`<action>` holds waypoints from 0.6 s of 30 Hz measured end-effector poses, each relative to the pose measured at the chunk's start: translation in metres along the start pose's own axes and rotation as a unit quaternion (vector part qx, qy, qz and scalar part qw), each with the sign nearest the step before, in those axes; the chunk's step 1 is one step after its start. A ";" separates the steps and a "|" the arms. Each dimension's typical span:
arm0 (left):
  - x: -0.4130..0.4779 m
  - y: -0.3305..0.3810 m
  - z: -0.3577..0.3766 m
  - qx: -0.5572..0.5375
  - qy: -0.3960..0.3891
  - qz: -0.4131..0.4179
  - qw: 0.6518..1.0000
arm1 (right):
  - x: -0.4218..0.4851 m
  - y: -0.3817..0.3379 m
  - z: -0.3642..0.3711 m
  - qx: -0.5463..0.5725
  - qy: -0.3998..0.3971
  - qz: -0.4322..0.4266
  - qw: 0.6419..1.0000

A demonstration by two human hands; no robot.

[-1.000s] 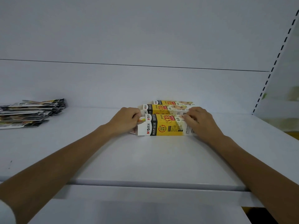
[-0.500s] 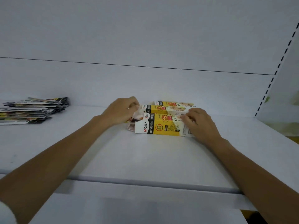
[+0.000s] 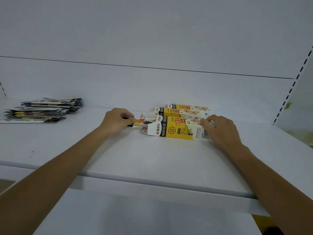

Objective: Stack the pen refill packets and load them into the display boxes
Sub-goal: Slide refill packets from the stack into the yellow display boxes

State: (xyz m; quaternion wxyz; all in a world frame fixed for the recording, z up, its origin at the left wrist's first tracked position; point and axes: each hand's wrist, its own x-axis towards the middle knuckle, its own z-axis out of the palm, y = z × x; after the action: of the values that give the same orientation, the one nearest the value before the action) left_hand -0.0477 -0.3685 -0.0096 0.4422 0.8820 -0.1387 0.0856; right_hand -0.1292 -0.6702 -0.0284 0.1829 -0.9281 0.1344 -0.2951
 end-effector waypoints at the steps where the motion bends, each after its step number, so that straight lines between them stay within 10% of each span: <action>1: 0.000 -0.001 0.002 -0.021 0.010 -0.003 1.000 | 0.000 0.000 0.000 -0.002 0.004 -0.004 1.000; 18: 0.021 0.008 0.009 -0.142 -0.073 -0.060 0.985 | -0.002 -0.002 -0.003 0.002 -0.007 -0.013 1.000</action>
State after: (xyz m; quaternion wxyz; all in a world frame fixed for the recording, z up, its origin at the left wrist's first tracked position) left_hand -0.0305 -0.3842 -0.0032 0.5562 0.8206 -0.1286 -0.0265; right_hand -0.1323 -0.6685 -0.0262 0.1818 -0.9314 0.1202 -0.2916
